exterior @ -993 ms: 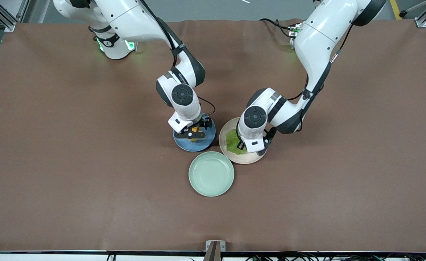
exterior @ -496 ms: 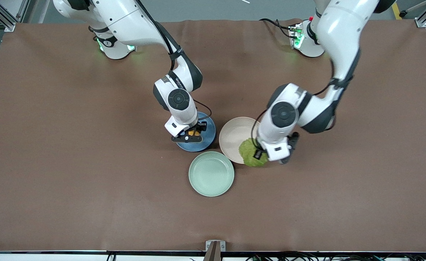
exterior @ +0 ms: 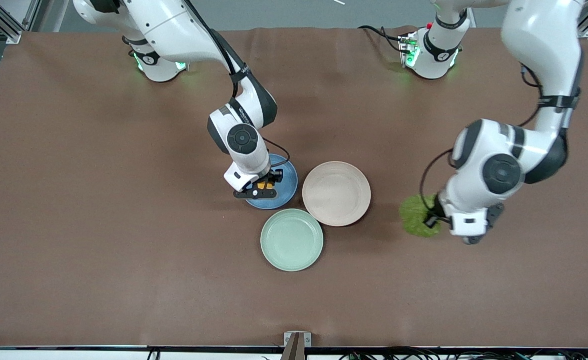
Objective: Pick lemon and lettuce from plates
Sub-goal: 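Carry the lettuce off the plate with the left gripper and set it down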
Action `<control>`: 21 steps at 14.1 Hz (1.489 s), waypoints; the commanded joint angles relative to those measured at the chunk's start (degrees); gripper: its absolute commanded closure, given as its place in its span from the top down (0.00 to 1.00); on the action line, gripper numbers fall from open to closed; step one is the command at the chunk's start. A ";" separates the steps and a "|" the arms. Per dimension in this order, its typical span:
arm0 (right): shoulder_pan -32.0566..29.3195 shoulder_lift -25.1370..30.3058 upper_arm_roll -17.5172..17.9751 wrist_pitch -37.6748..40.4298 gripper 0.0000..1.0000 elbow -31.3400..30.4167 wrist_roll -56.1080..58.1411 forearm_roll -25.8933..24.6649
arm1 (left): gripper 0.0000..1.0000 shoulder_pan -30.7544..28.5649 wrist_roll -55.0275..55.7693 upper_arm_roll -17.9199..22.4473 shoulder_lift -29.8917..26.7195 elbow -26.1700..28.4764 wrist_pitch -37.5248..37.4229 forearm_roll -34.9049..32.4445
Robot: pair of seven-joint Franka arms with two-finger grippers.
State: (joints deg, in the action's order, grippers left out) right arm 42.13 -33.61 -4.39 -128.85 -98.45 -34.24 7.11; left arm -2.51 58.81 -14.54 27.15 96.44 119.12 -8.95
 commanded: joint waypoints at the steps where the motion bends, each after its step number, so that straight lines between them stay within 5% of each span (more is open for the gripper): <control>1: -2.30 11.61 -1.40 11.30 0.23 -2.00 1.27 0.01 | 0.01 -5.12 -7.37 -0.67 -1.05 5.85 3.99 -0.72; 4: -10.72 19.53 -1.41 22.30 0.24 -2.71 10.73 -0.08 | 0.09 -9.61 -14.84 -0.76 2.11 7.01 6.91 -0.54; 6: -17.83 22.87 -1.50 25.31 0.24 -5.15 19.52 -0.25 | 0.33 -10.15 -18.10 -0.76 3.70 6.57 7.96 -0.46; 8: -25.65 23.94 -1.50 24.62 0.24 -8.85 30.40 -1.91 | 1.00 -10.23 -18.99 -0.76 3.27 4.91 7.79 0.07; 13: -38.33 22.37 -1.41 9.01 0.25 -18.68 45.55 -4.03 | 1.00 -9.62 -18.82 -1.37 -1.56 -3.07 0.26 0.07; 17: -40.72 14.83 -1.41 -4.90 0.28 -22.92 46.28 -4.03 | 1.00 -9.45 -21.17 -2.77 -4.20 -14.50 -14.94 -0.63; 21: -42.39 7.79 -1.32 -13.87 0.28 -22.84 46.28 -3.94 | 1.00 -9.44 -30.04 -2.87 -12.01 -15.66 -22.51 -0.63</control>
State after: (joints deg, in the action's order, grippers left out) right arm 2.11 -24.07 -7.09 -140.28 -121.43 11.85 3.49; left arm -11.97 32.79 -17.29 19.04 80.51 100.32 -8.95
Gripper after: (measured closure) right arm 0.392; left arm 0.000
